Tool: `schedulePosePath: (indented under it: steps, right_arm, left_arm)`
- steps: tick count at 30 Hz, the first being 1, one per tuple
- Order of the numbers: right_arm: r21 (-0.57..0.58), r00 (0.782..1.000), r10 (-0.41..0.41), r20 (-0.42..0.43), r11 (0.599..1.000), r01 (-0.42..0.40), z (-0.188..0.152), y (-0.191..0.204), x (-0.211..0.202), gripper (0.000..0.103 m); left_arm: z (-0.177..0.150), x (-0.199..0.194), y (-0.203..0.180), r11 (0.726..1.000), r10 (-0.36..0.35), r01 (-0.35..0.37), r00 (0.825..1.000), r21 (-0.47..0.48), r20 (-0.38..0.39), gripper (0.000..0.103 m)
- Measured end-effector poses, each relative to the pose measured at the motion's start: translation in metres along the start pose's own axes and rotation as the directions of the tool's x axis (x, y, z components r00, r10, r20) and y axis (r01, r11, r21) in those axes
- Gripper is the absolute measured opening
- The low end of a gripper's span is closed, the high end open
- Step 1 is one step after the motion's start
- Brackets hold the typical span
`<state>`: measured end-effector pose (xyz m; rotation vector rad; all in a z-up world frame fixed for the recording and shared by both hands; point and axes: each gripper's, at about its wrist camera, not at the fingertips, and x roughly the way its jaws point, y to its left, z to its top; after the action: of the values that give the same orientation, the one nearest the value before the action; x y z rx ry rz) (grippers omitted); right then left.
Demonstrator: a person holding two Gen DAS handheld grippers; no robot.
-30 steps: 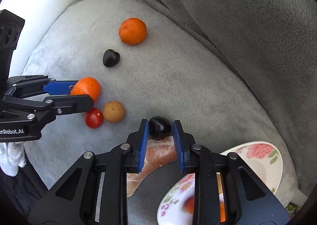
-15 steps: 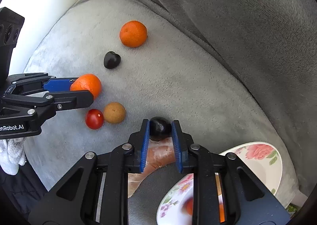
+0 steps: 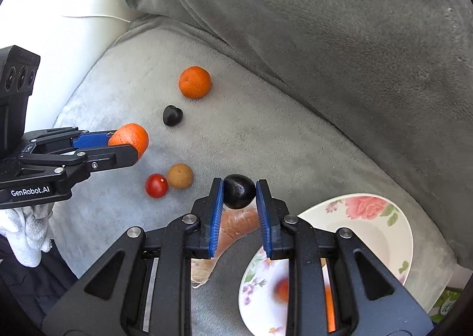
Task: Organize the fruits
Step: 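Carry the tangerine with the left gripper while the right gripper carries the plum into the bowl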
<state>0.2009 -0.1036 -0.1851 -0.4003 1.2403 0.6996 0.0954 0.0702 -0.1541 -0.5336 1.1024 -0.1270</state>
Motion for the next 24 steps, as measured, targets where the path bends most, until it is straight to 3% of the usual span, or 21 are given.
schedulePosePath:
  steps: [10,24]
  right_arm:
    - [0.082,0.997,-0.017,0.069,0.997,0.011,-0.023,-0.018,-0.039,0.023]
    - [0.208,0.991,-0.078,0.111,0.977,0.053,-0.058,-0.059,-0.072,0.023]
  left_arm:
    - [-0.008,-0.008,-0.029,0.997,-0.036,0.036,0.999,0.066,-0.002,0.038]
    - [-0.022,0.012,-0.082,0.982,-0.078,0.086,0.995,0.17,-0.054,0.038]
